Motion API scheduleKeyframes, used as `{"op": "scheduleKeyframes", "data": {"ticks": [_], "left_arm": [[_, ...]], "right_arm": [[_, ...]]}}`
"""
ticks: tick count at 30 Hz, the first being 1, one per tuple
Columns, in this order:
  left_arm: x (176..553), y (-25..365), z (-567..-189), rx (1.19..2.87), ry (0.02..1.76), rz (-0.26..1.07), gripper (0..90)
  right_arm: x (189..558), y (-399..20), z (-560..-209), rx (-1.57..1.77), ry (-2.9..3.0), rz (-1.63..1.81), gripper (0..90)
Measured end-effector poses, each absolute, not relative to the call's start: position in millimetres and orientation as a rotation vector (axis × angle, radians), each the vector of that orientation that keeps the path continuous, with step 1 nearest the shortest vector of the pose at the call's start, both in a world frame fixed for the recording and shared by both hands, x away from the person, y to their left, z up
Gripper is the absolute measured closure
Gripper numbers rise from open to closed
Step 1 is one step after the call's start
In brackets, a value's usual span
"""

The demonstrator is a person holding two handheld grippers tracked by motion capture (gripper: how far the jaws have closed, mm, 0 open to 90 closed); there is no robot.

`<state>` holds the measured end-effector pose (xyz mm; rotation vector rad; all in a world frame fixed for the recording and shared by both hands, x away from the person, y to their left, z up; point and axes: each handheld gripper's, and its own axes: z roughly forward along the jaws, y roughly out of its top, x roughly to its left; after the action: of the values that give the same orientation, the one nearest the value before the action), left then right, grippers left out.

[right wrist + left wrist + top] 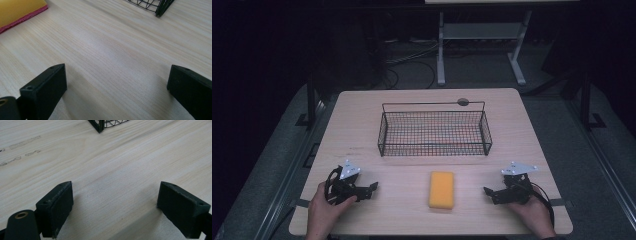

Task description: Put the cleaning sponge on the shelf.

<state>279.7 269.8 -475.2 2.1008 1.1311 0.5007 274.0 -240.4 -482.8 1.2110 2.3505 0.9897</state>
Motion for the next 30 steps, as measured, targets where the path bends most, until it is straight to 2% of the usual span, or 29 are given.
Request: {"op": "scheduleKeyframes", "data": {"ticks": [3, 7, 10, 13, 21, 30], "left_arm": [[279.7, 269.8, -475.2, 2.101, 1.131, 0.501, 12.6], [279.8, 269.5, -475.2, 2.1, 1.134, 0.502, 12.6], [279.8, 269.6, -475.2, 2.1, 1.134, 0.502, 12.6], [279.8, 269.6, -475.2, 2.1, 1.134, 0.502, 12.6], [279.8, 269.6, -475.1, 2.1, 1.134, 0.502, 12.6], [279.9, 269.1, -475.2, 2.097, 1.138, 0.502, 12.5]], "right_arm": [[274.0, -240.4, -482.8, 1.212, 2.35, 0.991, 2.3], [274.9, -242.4, -478.4, 1.226, 2.358, 0.991, 13.5], [276.1, -243.8, -475.0, 1.252, 2.369, 0.996, 16.3], [274.6, -242.9, -471.6, 1.236, 2.377, 1.001, 22.8], [275.3, -238.8, -458.5, 1.196, 2.432, 1.043, 55.6], [282.0, -228.3, -449.9, 1.141, 2.502, 1.073, 82.4]]}}
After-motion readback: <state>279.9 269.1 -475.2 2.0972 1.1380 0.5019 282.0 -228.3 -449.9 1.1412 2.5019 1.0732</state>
